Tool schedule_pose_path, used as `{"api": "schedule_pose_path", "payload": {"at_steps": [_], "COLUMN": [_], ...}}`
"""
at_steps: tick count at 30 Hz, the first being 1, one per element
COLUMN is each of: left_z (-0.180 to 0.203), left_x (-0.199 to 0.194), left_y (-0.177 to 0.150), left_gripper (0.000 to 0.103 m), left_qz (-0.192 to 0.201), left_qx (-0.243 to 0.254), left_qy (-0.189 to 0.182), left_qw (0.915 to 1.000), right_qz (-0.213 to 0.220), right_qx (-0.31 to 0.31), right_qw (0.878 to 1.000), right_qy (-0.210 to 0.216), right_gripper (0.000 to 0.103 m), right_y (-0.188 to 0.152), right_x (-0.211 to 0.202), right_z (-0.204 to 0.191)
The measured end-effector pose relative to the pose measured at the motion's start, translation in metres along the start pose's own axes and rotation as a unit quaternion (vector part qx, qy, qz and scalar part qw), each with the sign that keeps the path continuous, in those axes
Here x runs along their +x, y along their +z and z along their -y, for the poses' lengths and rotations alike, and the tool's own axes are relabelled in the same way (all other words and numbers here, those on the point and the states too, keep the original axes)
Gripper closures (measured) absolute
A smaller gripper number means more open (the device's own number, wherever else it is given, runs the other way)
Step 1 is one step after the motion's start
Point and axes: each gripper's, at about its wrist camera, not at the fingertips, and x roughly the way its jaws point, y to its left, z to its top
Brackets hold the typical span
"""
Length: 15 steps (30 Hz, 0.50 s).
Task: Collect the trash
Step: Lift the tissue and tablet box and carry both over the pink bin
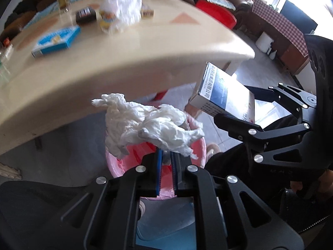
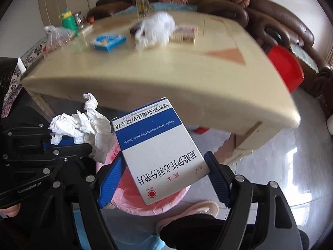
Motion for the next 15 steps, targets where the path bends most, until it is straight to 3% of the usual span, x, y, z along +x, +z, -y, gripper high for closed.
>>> {"api": "schedule_pose_path", "payload": {"at_steps": [15], "left_z": [-0.019], "left_x": [0.099], "left_y": [0.0], "left_gripper": [0.094], "left_qz": [-0.111], "left_qx": [-0.018], "left_qy": [-0.038], "left_qw": [0.993], "right_qz": [-0.107], "right_qx": [-0.013], "right_qw": [0.994], "right_qy": [0.021], "right_gripper": [0.028], "right_y": [-0.022], "right_x": [0.103], "right_z": [0.009]}}
